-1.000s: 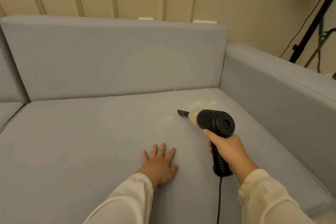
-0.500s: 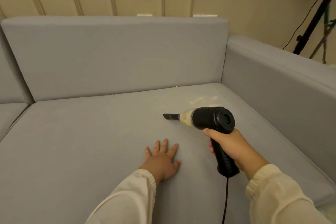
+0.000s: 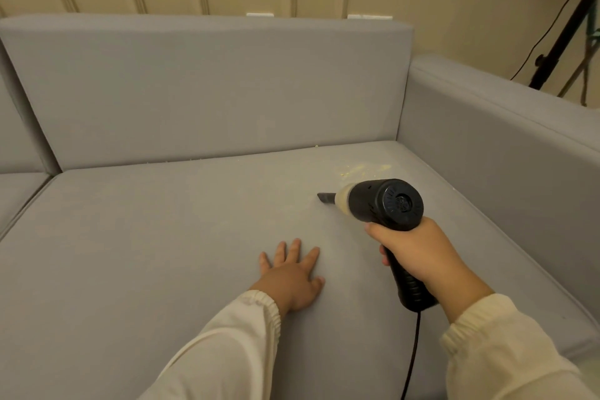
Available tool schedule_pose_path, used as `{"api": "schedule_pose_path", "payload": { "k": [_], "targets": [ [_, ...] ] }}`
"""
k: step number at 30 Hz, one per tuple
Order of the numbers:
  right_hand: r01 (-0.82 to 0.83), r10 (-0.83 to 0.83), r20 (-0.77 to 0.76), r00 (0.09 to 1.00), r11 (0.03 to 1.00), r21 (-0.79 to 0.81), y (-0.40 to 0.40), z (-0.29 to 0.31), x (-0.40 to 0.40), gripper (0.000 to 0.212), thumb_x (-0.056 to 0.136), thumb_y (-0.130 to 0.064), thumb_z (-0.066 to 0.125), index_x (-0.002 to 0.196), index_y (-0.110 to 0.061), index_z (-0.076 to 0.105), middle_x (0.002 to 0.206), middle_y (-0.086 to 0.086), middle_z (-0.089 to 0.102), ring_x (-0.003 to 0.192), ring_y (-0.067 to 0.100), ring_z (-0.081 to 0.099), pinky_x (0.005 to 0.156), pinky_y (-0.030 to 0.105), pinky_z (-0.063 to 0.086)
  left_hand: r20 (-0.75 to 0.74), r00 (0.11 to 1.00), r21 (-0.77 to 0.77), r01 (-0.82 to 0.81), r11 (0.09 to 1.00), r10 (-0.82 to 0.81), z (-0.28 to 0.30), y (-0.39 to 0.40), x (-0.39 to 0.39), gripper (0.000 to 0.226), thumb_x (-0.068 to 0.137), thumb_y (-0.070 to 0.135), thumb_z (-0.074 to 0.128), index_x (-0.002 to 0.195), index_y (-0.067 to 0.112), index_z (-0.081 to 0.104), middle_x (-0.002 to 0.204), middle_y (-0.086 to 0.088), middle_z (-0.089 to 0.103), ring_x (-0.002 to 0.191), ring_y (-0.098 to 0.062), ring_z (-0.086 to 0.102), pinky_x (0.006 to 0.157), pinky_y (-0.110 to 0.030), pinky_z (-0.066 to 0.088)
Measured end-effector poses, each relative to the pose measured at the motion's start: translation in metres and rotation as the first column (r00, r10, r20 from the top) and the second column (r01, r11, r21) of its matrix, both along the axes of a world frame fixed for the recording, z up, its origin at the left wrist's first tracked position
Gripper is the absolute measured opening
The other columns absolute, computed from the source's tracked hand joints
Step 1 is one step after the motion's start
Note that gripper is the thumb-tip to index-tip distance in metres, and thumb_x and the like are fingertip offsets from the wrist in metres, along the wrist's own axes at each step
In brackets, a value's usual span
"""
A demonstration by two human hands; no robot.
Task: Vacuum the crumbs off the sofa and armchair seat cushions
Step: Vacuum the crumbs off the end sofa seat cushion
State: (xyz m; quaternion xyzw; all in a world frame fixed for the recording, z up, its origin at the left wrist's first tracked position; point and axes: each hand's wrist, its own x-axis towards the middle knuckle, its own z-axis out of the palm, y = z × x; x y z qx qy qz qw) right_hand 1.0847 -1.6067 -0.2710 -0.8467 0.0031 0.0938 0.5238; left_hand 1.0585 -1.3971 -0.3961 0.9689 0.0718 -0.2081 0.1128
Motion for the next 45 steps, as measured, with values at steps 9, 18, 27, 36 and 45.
{"api": "schedule_pose_path", "payload": {
  "k": [9, 18, 27, 36, 45],
  "targets": [
    [-0.106, 0.113, -0.088, 0.99, 0.991, 0.084, 0.006, -0.001, -0.018, 0.022, 0.088, -0.028, 0.081, 0.09, -0.006, 0.076, 0.07, 0.014, 0.075, 0.062, 0.021, 0.07, 0.073, 0.041, 0.062, 0.003, 1.0, -0.019, 0.016, 1.0, -0.016, 0.004, 0.003, -0.007, 0.069, 0.105, 0.062, 0.028, 0.164, 0.045, -0.004, 0.173, 0.002, -0.018, 0.159, -0.028, -0.017, 0.124, -0.061, -0.01],
    [-0.178, 0.178, -0.052, 0.983, 0.984, 0.004, 0.022, -0.004, -0.015, 0.03, 0.09, -0.035, 0.08, 0.085, -0.006, 0.077, 0.074, 0.013, 0.077, 0.061, 0.017, 0.071, 0.069, 0.033, 0.059, -0.031, 0.999, -0.04, -0.01, 0.999, 0.009, 0.01, 0.011, -0.021, 0.069, 0.105, 0.063, 0.028, 0.164, 0.045, -0.004, 0.173, 0.003, -0.018, 0.159, -0.027, -0.017, 0.125, -0.059, -0.01],
    [-0.062, 0.063, -0.011, 0.998, 0.996, 0.07, 0.048, -0.022, 0.008, 0.031, 0.087, -0.035, 0.082, 0.086, -0.004, 0.076, 0.074, 0.015, 0.077, 0.065, 0.023, 0.071, 0.075, 0.038, 0.061, -0.003, 1.0, -0.036, -0.024, 0.999, 0.024, 0.004, 0.021, -0.023, 0.069, 0.105, 0.062, 0.029, 0.164, 0.044, -0.001, 0.173, 0.003, -0.016, 0.159, -0.027, -0.016, 0.124, -0.059, -0.01],
    [-0.088, 0.088, 0.011, 0.996, 0.996, 0.028, 0.058, -0.035, 0.016, 0.03, 0.086, -0.039, 0.081, 0.075, -0.013, 0.072, 0.072, 0.015, 0.076, 0.063, 0.021, 0.069, 0.075, 0.037, 0.059, -0.015, 1.0, -0.028, -0.026, 0.999, 0.026, 0.004, 0.019, -0.022, 0.07, 0.104, 0.062, 0.03, 0.164, 0.046, -0.003, 0.173, 0.002, -0.019, 0.158, -0.028, -0.02, 0.123, -0.06, -0.013],
    [-0.073, 0.077, -0.031, 0.997, 0.993, 0.097, 0.053, -0.041, 0.018, 0.034, 0.089, -0.034, 0.081, 0.086, -0.001, 0.075, 0.072, 0.016, 0.076, 0.071, 0.032, 0.074, 0.084, 0.045, 0.061, -0.012, 1.0, -0.03, -0.017, 0.999, 0.017, 0.008, 0.018, -0.026, 0.069, 0.105, 0.061, 0.031, 0.164, 0.044, -0.001, 0.173, 0.003, -0.016, 0.159, -0.027, -0.016, 0.124, -0.059, -0.011]
  ]
}}
